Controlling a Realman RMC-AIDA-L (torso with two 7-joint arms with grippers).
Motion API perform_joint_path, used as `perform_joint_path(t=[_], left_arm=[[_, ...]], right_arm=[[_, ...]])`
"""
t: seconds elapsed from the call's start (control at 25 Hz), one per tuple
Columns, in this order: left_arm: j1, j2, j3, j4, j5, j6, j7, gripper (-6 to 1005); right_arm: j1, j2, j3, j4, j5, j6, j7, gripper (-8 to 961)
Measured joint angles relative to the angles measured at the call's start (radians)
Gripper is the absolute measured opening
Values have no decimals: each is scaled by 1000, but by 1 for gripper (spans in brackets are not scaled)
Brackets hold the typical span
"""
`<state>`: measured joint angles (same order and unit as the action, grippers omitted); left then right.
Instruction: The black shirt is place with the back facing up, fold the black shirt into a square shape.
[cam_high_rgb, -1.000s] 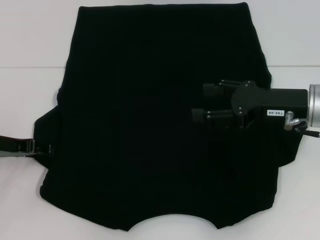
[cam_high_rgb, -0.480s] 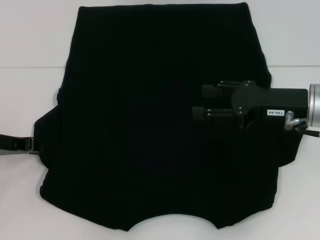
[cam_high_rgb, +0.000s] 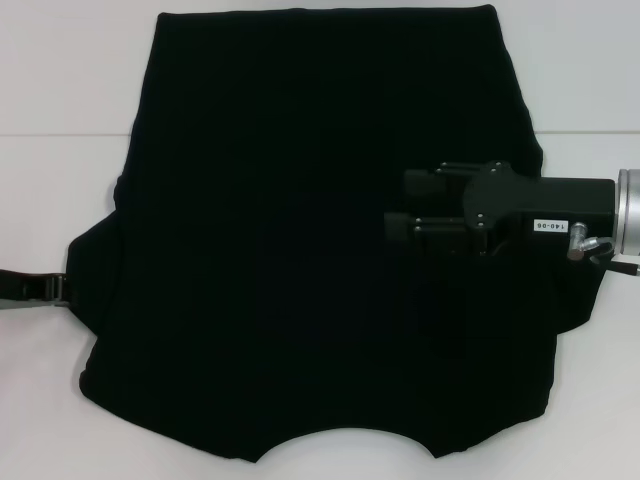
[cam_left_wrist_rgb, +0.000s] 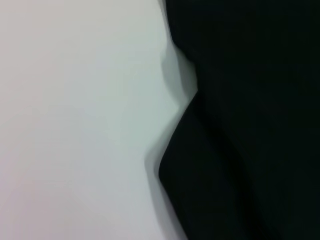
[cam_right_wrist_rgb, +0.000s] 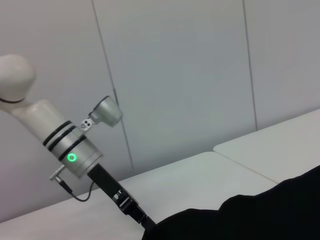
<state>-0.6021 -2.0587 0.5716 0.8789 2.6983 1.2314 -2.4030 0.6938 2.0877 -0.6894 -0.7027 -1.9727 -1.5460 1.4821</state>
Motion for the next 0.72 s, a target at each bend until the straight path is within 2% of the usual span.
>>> perform_joint_path(t=[0.36, 0.72], left_arm=[[23, 8, -87, 24, 0, -8, 30, 0], [49, 14, -135, 64, 0, -2, 34, 0]], right_arm=[[2, 3, -7, 10, 14, 12, 1, 784], [22, 3, -14, 45, 25, 44, -2, 785]])
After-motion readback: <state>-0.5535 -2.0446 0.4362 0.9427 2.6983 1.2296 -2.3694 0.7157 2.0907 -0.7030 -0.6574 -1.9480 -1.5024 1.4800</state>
